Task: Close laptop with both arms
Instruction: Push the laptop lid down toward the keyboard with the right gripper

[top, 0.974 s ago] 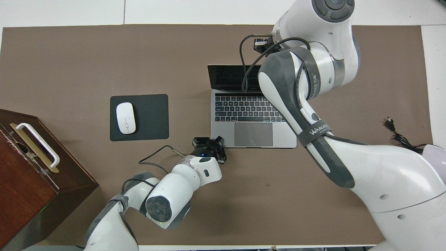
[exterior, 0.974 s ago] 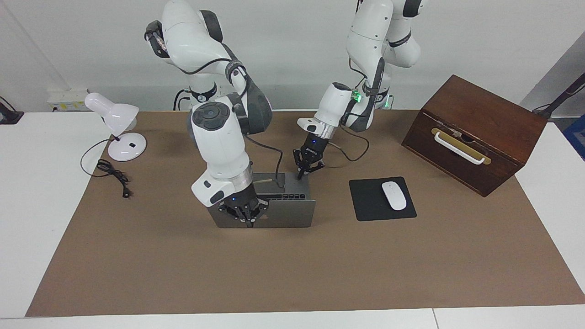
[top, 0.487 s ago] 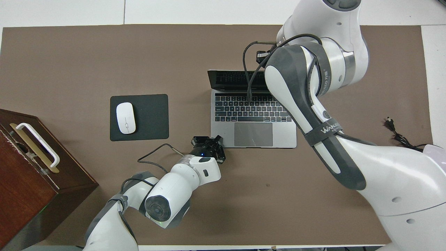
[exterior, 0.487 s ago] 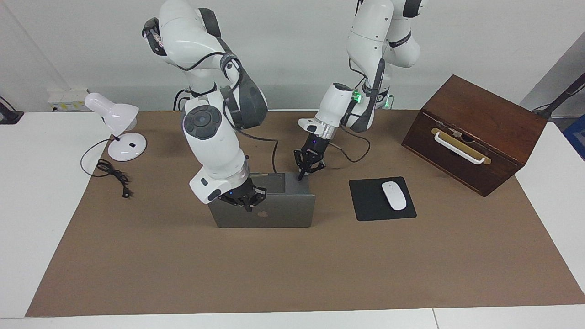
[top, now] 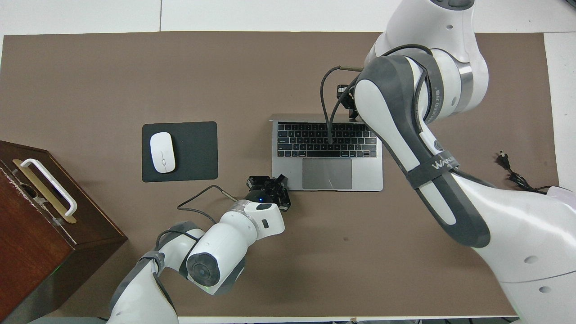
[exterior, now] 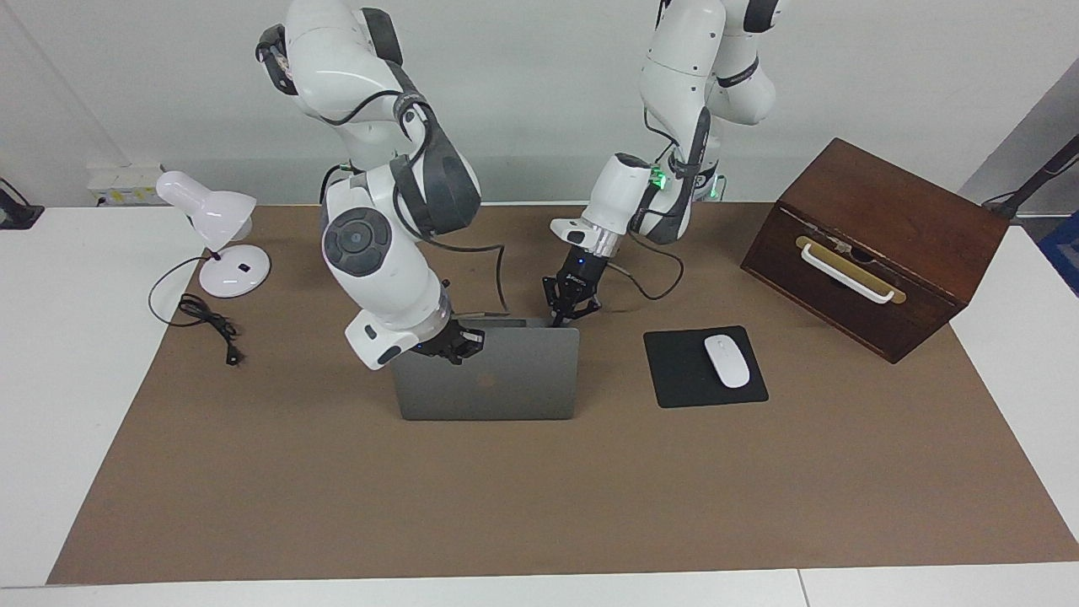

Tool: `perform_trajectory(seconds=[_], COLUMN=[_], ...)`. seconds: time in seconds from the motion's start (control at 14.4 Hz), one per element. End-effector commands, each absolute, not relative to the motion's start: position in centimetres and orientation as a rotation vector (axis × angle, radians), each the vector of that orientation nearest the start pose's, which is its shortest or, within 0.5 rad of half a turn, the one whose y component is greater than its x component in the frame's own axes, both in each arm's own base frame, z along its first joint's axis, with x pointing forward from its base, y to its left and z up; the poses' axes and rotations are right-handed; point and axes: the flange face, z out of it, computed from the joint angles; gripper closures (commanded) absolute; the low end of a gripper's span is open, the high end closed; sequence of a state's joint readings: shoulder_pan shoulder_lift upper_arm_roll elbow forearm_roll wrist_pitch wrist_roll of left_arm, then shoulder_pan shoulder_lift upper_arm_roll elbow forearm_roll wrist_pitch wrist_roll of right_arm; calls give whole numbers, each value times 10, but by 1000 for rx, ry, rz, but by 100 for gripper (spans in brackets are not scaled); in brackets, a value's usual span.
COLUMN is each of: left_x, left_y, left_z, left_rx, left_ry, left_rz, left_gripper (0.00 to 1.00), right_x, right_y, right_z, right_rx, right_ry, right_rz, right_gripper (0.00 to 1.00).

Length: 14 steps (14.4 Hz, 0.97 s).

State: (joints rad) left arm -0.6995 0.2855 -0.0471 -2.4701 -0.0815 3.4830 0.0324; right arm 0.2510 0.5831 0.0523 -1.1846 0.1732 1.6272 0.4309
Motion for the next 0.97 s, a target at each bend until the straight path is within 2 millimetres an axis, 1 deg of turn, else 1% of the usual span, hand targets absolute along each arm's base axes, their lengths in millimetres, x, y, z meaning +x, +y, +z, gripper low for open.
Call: perform_trajectory(seconds=[0.0, 0.14, 0.21, 0.28, 0.42, 0.56, 0.77, 0.9], left_x=[389, 389, 388, 387, 386, 384, 382, 380], left_y=[-329, -326, -324, -324, -319, -316, -315, -313], left_z=[248, 246, 245, 245, 242, 240, 237, 235], left_rx=[-3007, -3006, -3005, -3006, -3007, -3008, -2983, -2973], left_ry=[1070, 1067, 1065, 1067, 1060, 1059, 1104, 1120], left_rz=[-1079, -1070, -1067, -1065, -1048, -1036, -1025, -1014], left_gripper=[100, 100, 100, 100, 100, 100, 100, 100], right_x=[652, 647, 641, 634, 622, 614, 608, 604], right_y=[214, 214, 214, 215, 214, 214, 209, 209], right_z=[443, 441, 440, 433, 420, 410, 391, 384], right_rx=[-2972, -2976, -2975, -2979, -2983, -2985, -2985, -2984], right_ry=[288, 330, 351, 371, 382, 385, 380, 380], right_rz=[433, 479, 498, 517, 527, 503, 454, 430], right_gripper=[100, 100, 100, 100, 100, 100, 100, 100])
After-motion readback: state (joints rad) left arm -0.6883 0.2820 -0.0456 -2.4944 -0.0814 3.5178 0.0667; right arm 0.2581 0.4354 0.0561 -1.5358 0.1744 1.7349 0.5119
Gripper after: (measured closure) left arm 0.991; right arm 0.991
